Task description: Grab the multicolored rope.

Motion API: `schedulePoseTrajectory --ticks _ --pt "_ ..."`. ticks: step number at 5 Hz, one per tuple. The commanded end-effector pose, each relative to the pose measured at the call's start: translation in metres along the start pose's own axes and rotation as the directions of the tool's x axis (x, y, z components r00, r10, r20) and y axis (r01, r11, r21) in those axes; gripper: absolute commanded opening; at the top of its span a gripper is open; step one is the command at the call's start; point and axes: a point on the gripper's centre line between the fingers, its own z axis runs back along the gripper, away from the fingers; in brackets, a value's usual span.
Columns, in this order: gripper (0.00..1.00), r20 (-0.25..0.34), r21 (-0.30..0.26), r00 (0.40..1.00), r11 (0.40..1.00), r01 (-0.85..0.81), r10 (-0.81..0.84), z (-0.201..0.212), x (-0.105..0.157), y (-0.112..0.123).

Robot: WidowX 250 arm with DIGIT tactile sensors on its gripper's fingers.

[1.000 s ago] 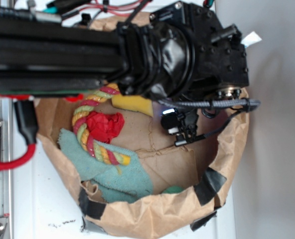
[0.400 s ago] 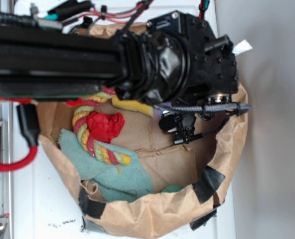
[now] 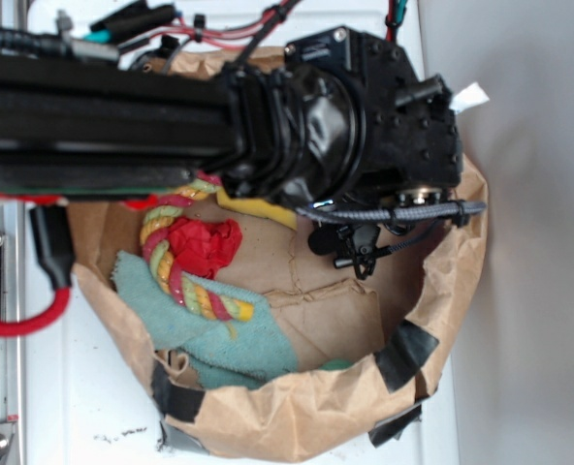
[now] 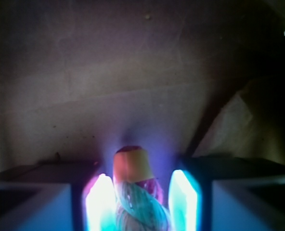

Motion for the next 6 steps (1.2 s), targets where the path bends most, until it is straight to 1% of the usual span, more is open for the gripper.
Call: schedulePoseTrajectory --ticks 1,2,3,4,5,6 --pt "0.0 0.025 -0.021 0.999 0.999 0.042 -0.042 0.025 -0.01 -0.005" --pt "0.0 0.004 -0.078 0.997 0.994 0.072 -0.072 0.056 -0.03 -0.006" --pt "0.0 0.049 -0.129 0.987 0.979 0.158 -0.153 0.085 -0.058 -0.005" --pt "0.0 0.083 -0.169 0.987 0.974 0.15 -0.137 0.111 -0.063 0.001" --pt "0.0 0.052 -0.197 0.989 0.969 0.148 -0.141 0.129 -0.057 0.006" --pt "0.0 0.07 -0.199 0.991 0.971 0.129 -0.117 0.144 -0.051 0.006"
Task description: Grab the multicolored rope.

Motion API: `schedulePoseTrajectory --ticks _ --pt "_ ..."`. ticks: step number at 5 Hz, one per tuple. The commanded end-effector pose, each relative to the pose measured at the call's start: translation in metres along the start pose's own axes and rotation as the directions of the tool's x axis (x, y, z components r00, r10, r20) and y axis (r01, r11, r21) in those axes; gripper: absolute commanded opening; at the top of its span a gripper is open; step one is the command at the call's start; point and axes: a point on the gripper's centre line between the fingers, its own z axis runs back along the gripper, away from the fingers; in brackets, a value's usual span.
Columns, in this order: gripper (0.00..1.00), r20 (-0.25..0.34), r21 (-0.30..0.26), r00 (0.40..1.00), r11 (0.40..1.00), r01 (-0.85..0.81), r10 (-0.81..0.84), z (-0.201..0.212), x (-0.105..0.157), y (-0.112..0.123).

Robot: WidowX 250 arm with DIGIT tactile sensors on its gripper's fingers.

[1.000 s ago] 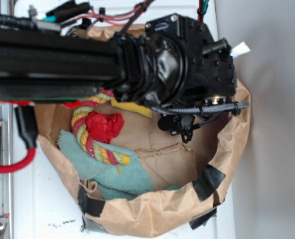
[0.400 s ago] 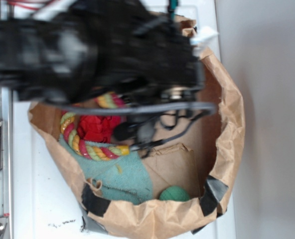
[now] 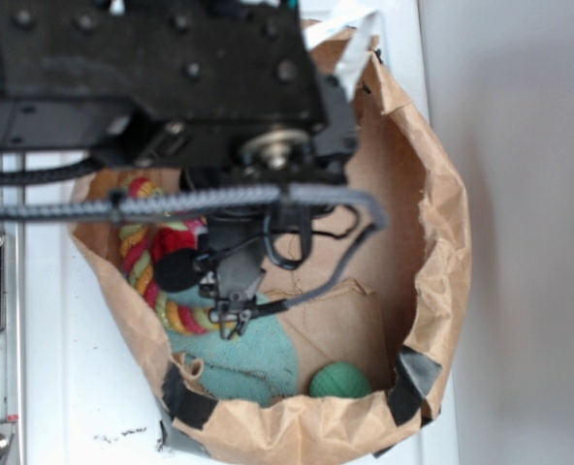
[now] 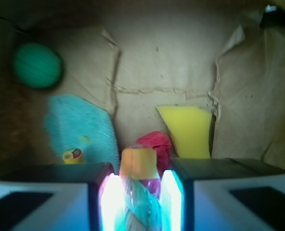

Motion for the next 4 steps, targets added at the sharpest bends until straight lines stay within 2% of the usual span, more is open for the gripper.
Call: schedulePoseTrajectory --ticks 1,2,3,4 --pt "0.0 0.086 0.012 0.996 1.0 -0.026 0.025 0.033 0.022 -0.002" --pt "0.0 0.139 0.015 0.99 1.0 -0.007 0.005 0.036 0.02 -0.007" --pt "0.0 0.219 -0.003 0.976 1.0 0.015 -0.014 0.044 0.015 -0.011" --pt "0.0 0.226 0.027 0.974 1.0 0.01 -0.016 0.041 0.018 -0.015"
